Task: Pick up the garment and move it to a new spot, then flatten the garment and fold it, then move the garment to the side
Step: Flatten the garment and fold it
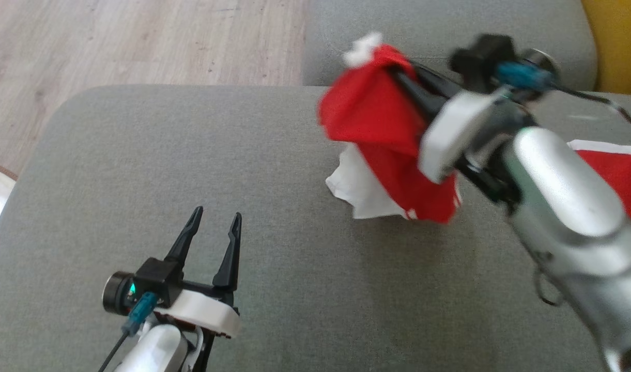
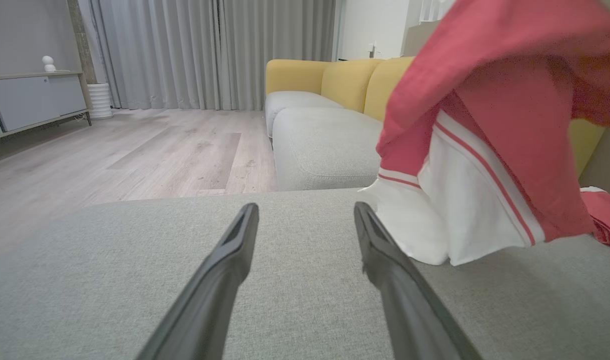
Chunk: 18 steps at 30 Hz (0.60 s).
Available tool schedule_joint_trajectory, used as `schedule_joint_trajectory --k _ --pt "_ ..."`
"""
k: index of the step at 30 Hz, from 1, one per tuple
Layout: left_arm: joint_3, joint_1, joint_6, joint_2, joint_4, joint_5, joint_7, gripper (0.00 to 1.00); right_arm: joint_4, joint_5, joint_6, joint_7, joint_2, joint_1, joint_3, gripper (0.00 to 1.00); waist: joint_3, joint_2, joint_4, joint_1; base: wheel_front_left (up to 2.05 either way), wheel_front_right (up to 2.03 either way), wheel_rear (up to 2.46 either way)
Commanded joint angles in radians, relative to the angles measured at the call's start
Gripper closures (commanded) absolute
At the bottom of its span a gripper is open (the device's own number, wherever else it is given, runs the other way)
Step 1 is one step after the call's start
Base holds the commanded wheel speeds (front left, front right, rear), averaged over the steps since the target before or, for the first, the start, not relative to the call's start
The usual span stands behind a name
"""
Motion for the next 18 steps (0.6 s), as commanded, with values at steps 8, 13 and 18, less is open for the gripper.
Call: schedule_joint_trajectory --k 8,13,18 --pt "0.039 -0.049 -0.012 0.007 -0.021 0.002 -0.011 0.0 0.08 0.201 -0.001 -0.049 0.176 -0.202 -0.022 1.0 0.01 0.0 0.039 0.0 0.0 0.0 0.0" --pt "0.041 -0.056 -0.014 0.006 -0.022 0.004 -0.012 0.0 0.197 0.26 -0.001 0.017 0.151 -0.147 -0.073 1.0 0.029 0.0 0.055 0.0 0.0 0.0 0.0" --pt "0.038 -0.065 -0.018 0.003 -0.022 0.007 -0.012 0.0 0.371 0.287 -0.001 0.101 0.062 -0.015 -0.118 0.84 0.077 0.0 0.062 0.0 0.0 0.0 0.0"
